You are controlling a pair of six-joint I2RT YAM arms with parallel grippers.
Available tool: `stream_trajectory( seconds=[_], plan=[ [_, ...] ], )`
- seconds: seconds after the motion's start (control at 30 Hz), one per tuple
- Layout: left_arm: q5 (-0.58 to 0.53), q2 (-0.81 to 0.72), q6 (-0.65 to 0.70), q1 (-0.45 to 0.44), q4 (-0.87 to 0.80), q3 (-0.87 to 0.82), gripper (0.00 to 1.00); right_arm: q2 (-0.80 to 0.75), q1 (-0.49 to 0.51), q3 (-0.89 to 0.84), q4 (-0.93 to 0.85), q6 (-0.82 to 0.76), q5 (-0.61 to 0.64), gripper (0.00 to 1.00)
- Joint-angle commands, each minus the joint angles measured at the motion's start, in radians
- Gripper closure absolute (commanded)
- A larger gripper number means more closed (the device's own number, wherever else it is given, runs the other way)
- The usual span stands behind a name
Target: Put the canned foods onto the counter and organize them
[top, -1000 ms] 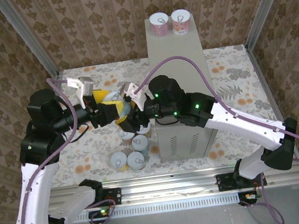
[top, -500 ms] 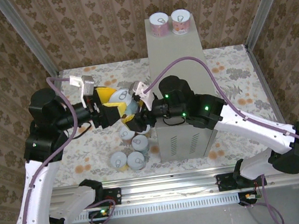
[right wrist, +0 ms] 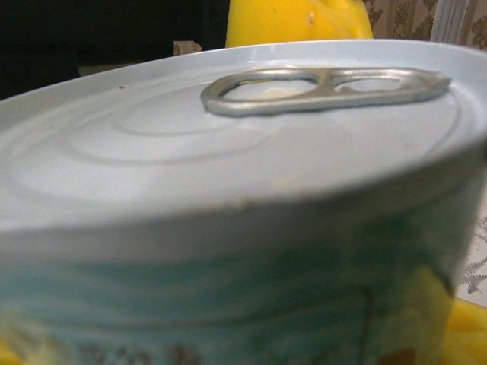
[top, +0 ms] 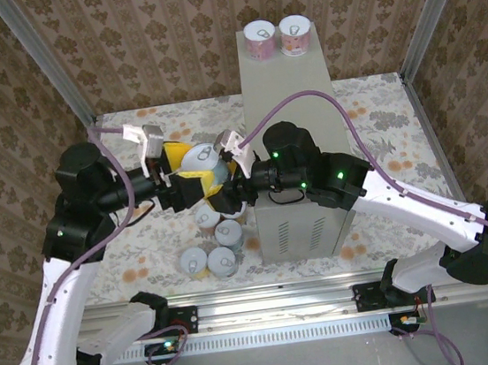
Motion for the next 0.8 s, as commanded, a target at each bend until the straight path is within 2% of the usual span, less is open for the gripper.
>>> stream_trajectory(
  seconds=[0.0, 0.13, 0.23, 0.3, 0.47, 0.63, 0.77],
  plan=[
    [-0.058, 0.013, 0.070, -0.041, -0.050, 0.029, 0.07, -0.036, -0.006, 0.034, 0.062, 0.027, -0.027, 0.36],
    [-0.091, 0.026, 0.089, -0.064, -0.060, 0.043, 0.14, -0.037, -0.006, 0.039, 0.049, 0.029, -0.025, 0.36],
    [-0.098, 0.038, 0.092, -0.068, -0.056, 0.052, 0.28, -0.042, -0.006, 0.033, 0.043, 0.028, -0.016, 0.35],
    [-0.106, 0.043, 0.094, -0.068, -0.048, 0.059, 0.33, -0.046, -0.007, 0.029, 0.039, 0.024, -0.006, 0.34],
    [-0.098, 0.071, 0.083, -0.071, 0.007, 0.067, 0.38, -0.068, -0.015, 0.020, 0.013, 0.021, 0.015, 0.26],
    [-0.106, 0.128, 0.074, -0.079, 0.066, 0.096, 0.38, -0.136, -0.025, 0.003, -0.062, -0.003, 0.097, 0.03],
    [-0.147, 0.188, 0.089, -0.099, 0.093, 0.145, 0.38, -0.230, -0.056, -0.014, -0.164, -0.017, 0.183, 0.00]
  ],
)
